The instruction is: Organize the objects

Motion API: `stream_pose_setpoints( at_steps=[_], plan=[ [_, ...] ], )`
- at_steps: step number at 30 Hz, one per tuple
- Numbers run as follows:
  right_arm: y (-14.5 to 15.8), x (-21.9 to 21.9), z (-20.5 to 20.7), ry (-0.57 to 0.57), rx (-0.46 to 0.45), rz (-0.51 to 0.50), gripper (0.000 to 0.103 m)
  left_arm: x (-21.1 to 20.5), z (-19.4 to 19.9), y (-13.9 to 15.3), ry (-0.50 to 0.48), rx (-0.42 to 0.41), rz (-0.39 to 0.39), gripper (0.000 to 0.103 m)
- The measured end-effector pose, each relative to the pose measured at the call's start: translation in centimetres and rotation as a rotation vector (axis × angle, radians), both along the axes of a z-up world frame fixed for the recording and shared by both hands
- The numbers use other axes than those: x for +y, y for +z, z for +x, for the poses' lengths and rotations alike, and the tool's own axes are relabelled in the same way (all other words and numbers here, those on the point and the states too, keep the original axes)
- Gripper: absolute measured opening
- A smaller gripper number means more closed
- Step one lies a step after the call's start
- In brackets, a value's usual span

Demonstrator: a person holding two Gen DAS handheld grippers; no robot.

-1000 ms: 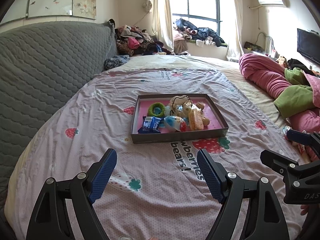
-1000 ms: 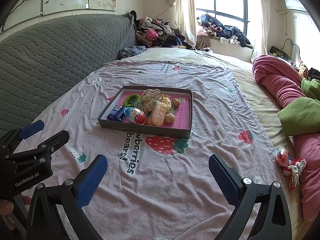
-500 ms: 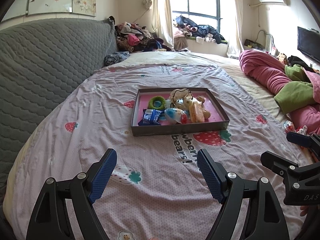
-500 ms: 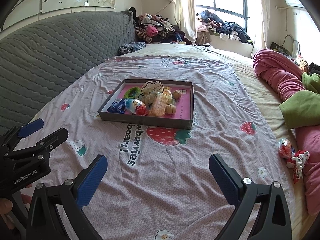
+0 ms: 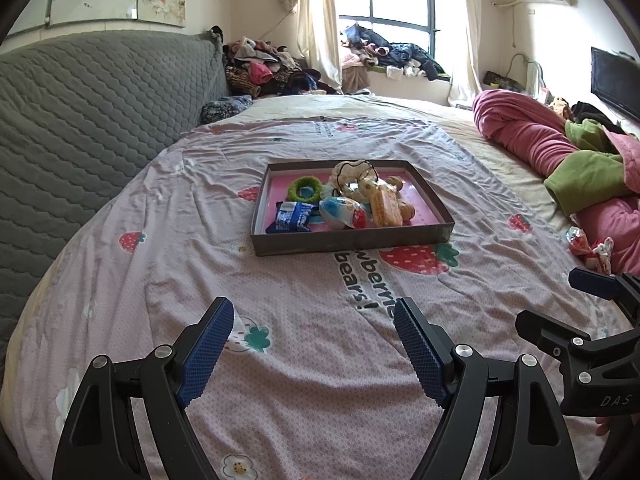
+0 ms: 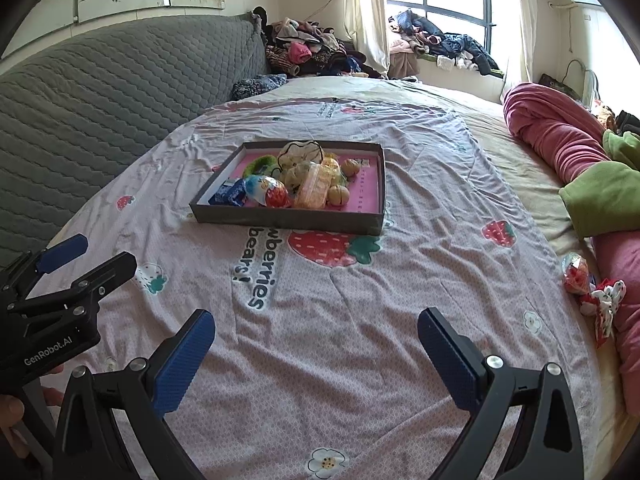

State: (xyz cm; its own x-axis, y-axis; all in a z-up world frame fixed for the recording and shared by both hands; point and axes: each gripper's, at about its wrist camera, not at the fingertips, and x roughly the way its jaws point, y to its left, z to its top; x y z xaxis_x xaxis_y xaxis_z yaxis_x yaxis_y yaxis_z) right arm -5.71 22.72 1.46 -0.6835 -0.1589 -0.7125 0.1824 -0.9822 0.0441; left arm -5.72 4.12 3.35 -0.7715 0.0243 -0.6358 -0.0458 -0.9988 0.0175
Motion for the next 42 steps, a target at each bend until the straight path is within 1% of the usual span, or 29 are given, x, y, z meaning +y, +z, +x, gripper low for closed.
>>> stream_pose_setpoints(
  at_steps=[10, 32, 42],
  plan=[
    [-1.8, 0.4, 0.4, -0.008, -0.02, -0.006, 0.102, -0.3, -0.2, -1.9, 0.013, -0.023, 0.002, 0.084],
    [-4.1, 0.4, 1.4, -0.009, -0.017, -0.003, 0.102, -0.3, -0.1, -4.5, 0.016, -0.043, 0.009, 0.084],
    [-4.7, 0.3, 1.5, -0.009, -0.016, -0.005, 0.102, -0.5, -0.2, -5.7, 0.019, -0.053, 0.009, 0.084]
  ],
)
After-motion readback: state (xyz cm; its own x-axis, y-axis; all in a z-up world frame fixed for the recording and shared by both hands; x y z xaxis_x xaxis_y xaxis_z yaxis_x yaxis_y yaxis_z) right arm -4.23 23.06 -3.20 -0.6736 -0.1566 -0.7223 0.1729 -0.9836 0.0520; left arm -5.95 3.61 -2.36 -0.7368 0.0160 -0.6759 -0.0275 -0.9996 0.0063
